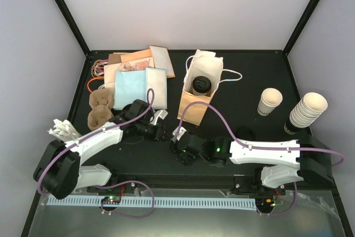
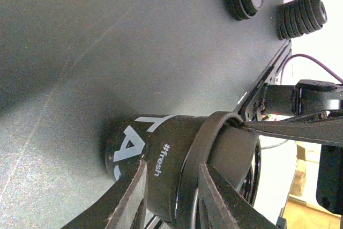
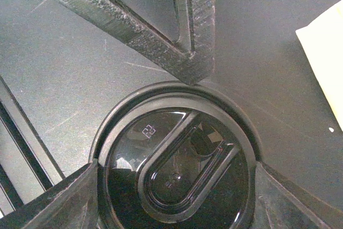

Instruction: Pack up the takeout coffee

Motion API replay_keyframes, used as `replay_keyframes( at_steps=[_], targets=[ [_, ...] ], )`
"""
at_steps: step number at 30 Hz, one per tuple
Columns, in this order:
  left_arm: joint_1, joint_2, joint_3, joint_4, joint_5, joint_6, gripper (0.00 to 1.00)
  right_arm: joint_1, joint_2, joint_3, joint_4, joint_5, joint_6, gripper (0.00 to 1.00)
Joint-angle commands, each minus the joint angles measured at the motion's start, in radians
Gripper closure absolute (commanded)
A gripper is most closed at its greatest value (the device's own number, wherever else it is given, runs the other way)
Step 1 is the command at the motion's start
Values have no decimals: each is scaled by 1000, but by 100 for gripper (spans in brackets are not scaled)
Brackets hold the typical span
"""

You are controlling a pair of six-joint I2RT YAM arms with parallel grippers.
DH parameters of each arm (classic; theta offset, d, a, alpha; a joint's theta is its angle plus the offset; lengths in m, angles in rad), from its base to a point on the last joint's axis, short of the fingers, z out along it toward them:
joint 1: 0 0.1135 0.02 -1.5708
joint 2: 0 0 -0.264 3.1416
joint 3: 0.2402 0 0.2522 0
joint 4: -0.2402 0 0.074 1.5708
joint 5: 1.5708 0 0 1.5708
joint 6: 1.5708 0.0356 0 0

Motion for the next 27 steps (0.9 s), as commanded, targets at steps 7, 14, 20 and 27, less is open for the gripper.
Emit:
replay_keyframes(
  at_steps=[7, 14, 20, 27],
  targets=[
    [4, -10, -6, 68, 62, -7, 74, 9, 58, -33, -124, -61, -6, 28],
    [2, 22, -19, 36, 84, 27, 78, 11, 63, -33, -124, -62, -6, 28],
    [2, 21, -47, 61, 118, 27, 77, 10, 73, -28, -123, -63, -7, 28],
    [1, 43, -102, 112, 110, 2, 77, 10, 75, -31, -124, -69, -7, 28]
  ],
)
